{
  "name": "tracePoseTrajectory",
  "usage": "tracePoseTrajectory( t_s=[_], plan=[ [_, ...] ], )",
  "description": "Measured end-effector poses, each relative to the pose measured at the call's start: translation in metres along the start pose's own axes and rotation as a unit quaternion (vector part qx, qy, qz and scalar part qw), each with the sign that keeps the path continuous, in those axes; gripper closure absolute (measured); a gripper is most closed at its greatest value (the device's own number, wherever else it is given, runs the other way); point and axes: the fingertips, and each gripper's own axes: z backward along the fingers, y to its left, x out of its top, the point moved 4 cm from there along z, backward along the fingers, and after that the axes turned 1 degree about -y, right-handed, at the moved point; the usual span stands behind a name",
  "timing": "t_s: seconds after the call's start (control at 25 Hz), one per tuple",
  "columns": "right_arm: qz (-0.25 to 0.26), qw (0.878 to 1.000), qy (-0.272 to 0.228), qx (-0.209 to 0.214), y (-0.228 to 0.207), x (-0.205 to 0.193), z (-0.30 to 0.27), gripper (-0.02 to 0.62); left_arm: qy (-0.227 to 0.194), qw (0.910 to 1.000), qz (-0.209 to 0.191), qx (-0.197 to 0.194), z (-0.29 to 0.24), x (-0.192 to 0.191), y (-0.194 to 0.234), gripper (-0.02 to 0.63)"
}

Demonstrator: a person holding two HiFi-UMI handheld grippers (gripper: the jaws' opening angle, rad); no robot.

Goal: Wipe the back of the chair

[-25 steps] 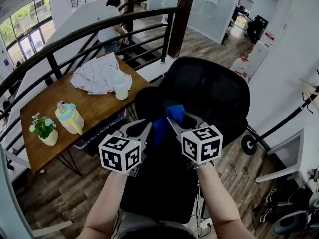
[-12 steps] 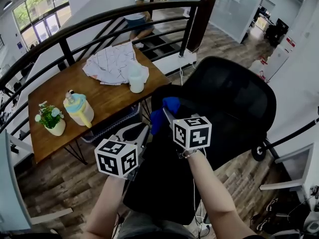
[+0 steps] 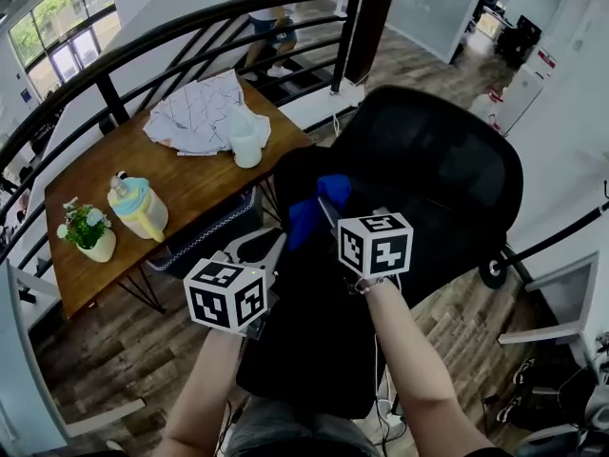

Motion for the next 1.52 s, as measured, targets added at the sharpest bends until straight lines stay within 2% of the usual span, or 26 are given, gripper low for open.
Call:
tracePoseTrajectory(
  t_s=[0.52, 0.88, 1.2, 1.52],
  plan=[
    [-0.042, 0.997, -0.010, -0.070, -0.075, -0.019, 0.066, 0.440, 0.039, 0.9963, -0.018, -0.075, -0.053, -0.012, -0.059, 0.561],
    [-0.077, 0.987, -0.025, -0.135, -0.128, -0.039, 0.126, 0.440, 0.067, 0.9881, -0.042, -0.132, -0.083, -0.025, -0.112, 0.561],
    [-0.095, 0.976, -0.030, -0.194, -0.171, -0.056, 0.180, 0.442, 0.085, 0.9806, -0.057, -0.168, -0.101, -0.033, -0.148, 0.561],
    [-0.119, 0.965, -0.039, -0.232, -0.207, -0.071, 0.226, 0.442, 0.097, 0.9738, -0.069, -0.194, -0.114, -0.039, -0.179, 0.561]
  ],
)
